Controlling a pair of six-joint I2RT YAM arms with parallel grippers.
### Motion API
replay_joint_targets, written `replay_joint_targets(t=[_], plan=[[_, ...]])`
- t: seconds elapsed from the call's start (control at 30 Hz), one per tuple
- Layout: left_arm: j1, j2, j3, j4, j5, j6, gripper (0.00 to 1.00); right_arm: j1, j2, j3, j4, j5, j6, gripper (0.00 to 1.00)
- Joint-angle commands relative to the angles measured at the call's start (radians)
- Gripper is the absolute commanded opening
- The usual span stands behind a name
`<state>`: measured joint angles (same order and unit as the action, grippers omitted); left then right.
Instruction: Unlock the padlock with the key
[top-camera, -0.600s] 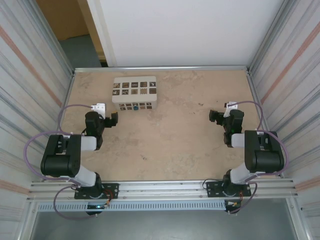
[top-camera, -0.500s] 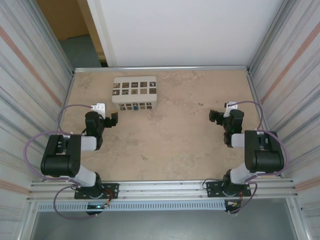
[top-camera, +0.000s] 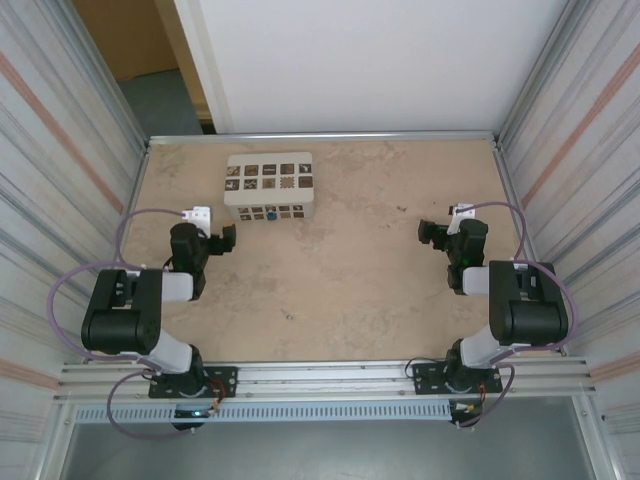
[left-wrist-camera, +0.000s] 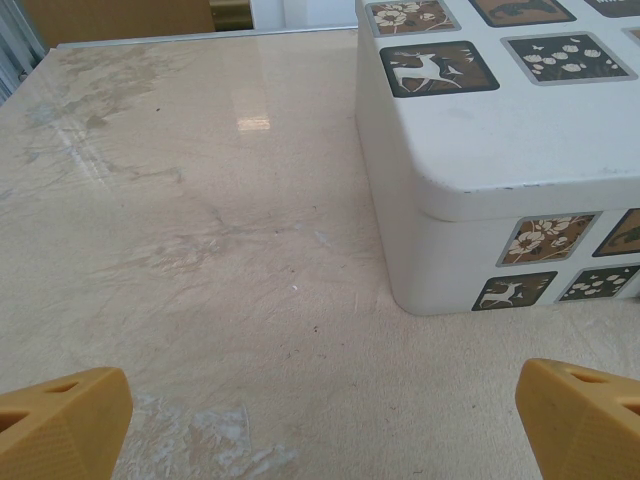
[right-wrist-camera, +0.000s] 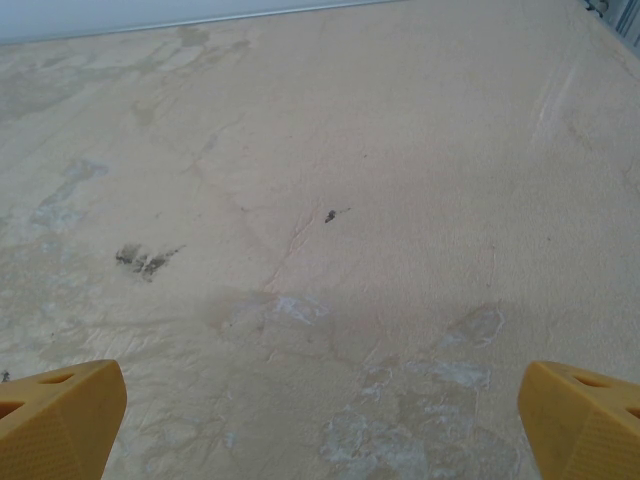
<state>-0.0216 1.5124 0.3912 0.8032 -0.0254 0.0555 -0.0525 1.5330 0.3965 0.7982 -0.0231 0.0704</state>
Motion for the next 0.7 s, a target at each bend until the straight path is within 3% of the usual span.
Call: replay_joint_targets(t=[0.0,0.67], plan=[[-0.003,-0.001,0.014,0.002,-0.002,-0.002,0.99,0.004,0.007,0.015,-0.007,0.014,0.016,0.99],[-0.003,-0.054,-0.001,-0.009,-0.001,-0.002,0.99,-0.002,-0.034,0.021,-0.044,0.033,0.032,0.99]])
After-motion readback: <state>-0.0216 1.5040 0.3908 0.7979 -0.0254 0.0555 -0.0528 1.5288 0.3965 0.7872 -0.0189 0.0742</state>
